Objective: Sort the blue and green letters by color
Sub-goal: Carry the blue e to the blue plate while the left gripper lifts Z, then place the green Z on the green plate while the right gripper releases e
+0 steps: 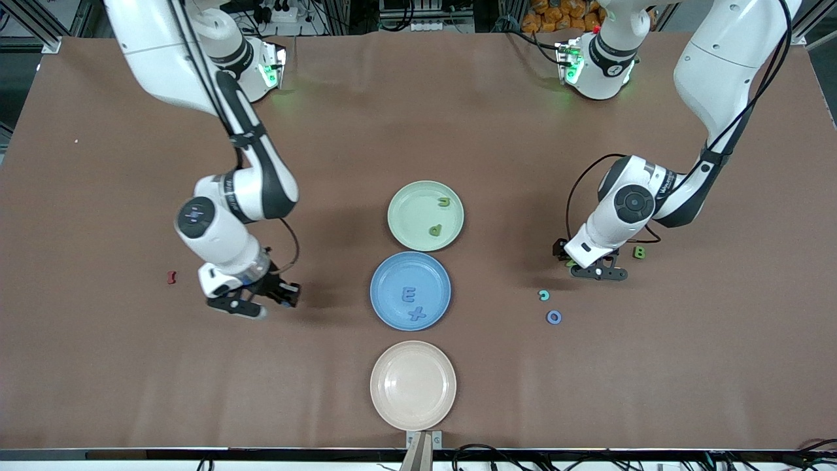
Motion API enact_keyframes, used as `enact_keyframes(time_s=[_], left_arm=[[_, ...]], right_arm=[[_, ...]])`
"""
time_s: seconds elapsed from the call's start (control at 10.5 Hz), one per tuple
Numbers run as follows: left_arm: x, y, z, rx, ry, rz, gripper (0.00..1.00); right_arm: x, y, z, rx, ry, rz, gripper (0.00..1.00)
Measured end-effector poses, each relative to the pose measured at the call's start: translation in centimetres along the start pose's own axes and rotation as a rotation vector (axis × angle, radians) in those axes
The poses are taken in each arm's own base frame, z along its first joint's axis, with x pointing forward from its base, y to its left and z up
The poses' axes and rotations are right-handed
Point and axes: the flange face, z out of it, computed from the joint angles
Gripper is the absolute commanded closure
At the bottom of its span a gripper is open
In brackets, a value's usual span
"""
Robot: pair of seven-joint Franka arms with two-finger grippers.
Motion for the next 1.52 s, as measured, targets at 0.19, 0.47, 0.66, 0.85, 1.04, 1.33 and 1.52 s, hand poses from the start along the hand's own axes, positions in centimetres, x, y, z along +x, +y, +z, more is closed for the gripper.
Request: enact_keyframes(time_s=[0.19, 0.47, 0.66, 0.85, 1.04, 1.33, 1.52], left_arm=[[0.1, 0.5, -0.7, -0.002, 0.012, 0.007, 1.0], [0.2, 0.5, -0.9, -0.002, 0.015, 0.008, 1.0], [0.2, 1.6, -1.3, -0.016, 0.027, 0.016, 1.0], [0.2, 4.7, -2.9, -0.047, 0.052, -0.005, 1.0], [-0.5, 9.0, -5.1, -0.086, 0.077, -0.051, 1.0], [-2.5, 15.9, -7.7, -0.156, 0.084, -0.112, 1.0], [-4.2, 20.8, -8.9, -0.186, 0.085, -0.131, 1.0]], right_arm=[[-1.4, -4.6, 1.7, 0.018, 0.001, 0.0, 0.9], [-3.4, -9.7, 1.8, 0.06, 0.008, -0.052, 0.9], [-4.8, -13.2, 0.8, 0.097, 0.014, -0.072, 0.88], [-7.3, -16.6, 0.9, 0.116, 0.008, -0.095, 0.82], [-9.7, -19.2, 1.7, 0.128, 0.004, -0.128, 0.01], [-11.2, -20.8, 2.0, 0.143, 0.01, -0.127, 0.0], [-10.7, -20.6, 1.8, 0.142, 0.018, -0.124, 0.0]])
